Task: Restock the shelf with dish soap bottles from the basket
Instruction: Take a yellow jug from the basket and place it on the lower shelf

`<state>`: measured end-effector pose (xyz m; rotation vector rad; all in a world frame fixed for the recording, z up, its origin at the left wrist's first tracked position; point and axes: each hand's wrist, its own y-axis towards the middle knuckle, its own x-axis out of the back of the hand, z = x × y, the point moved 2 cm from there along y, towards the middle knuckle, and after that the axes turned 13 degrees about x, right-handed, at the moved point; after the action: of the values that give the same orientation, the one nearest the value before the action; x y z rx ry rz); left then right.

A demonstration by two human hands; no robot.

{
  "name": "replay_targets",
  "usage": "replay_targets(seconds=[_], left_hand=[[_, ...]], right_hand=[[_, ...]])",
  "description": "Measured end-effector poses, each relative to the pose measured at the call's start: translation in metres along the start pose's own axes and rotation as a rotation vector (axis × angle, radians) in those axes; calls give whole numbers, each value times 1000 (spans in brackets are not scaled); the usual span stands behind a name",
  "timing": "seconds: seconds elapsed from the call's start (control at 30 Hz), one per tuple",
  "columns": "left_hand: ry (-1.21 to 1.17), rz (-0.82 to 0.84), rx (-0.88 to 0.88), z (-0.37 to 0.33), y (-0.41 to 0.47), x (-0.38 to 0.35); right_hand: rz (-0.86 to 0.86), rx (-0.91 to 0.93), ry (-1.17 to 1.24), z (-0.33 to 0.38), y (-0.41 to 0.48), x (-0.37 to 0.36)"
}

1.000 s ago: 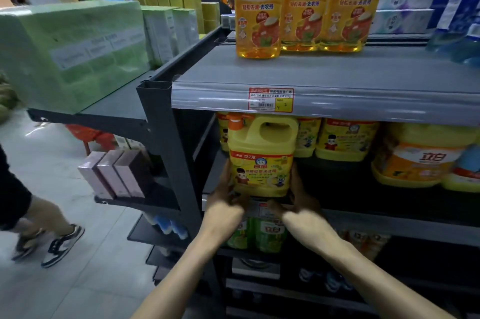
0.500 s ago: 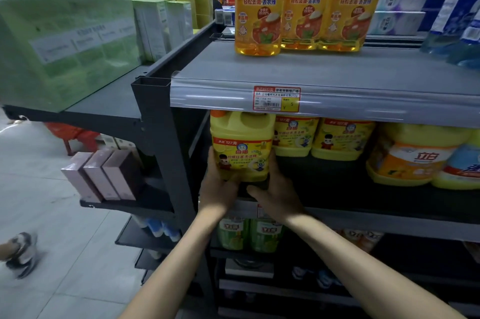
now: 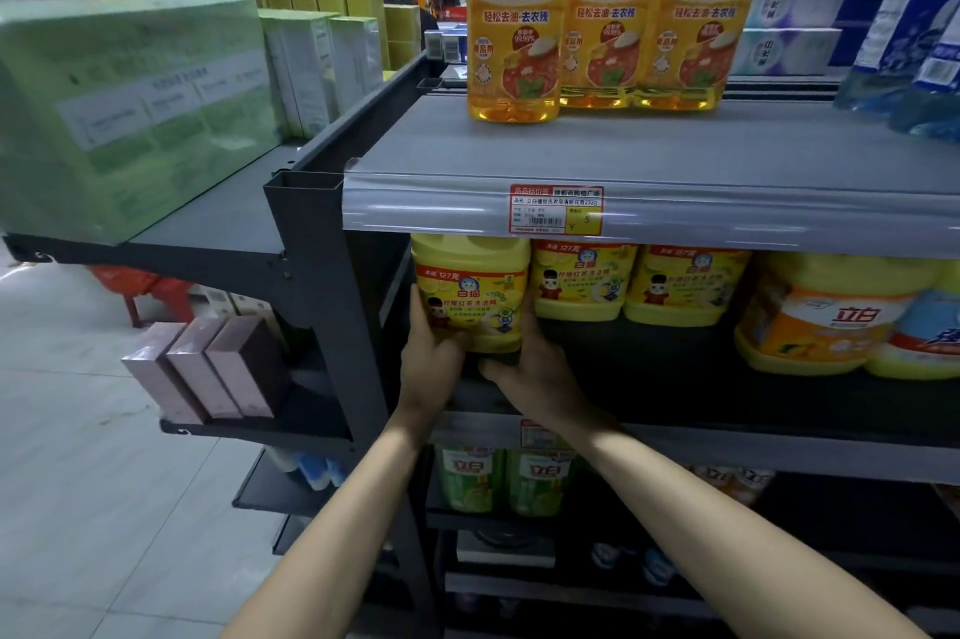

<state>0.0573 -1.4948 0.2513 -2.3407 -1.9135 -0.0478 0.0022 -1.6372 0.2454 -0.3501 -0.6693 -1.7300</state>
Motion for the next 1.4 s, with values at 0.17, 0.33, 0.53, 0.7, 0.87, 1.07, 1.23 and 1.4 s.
replay_targets(seconds=[0.17, 0.33, 0.53, 0.7, 0.87, 1.07, 1.23, 1.4], left_hand=[[-24, 59, -25, 2, 0, 5], [-48, 92, -30, 2, -2, 8], [-8, 75, -14, 5, -2, 9], [46, 72, 15, 10, -3, 12], [174, 26, -47, 12, -8, 12], [441, 12, 39, 25, -20, 0], [758, 117, -93, 15, -53, -27], [984, 144, -124, -9, -90, -73]], right_hand=[[-6, -14, 13, -3, 1, -2], [15, -40, 7, -5, 1, 2], [-1, -64, 24, -8, 1, 3], [-6, -74, 29, -6, 0, 1], [46, -27, -104, -4, -11, 14], [184, -33, -377, -12, -42, 44], [204, -69, -552, -23, -73, 79], [232, -104, -587, -42, -112, 127]])
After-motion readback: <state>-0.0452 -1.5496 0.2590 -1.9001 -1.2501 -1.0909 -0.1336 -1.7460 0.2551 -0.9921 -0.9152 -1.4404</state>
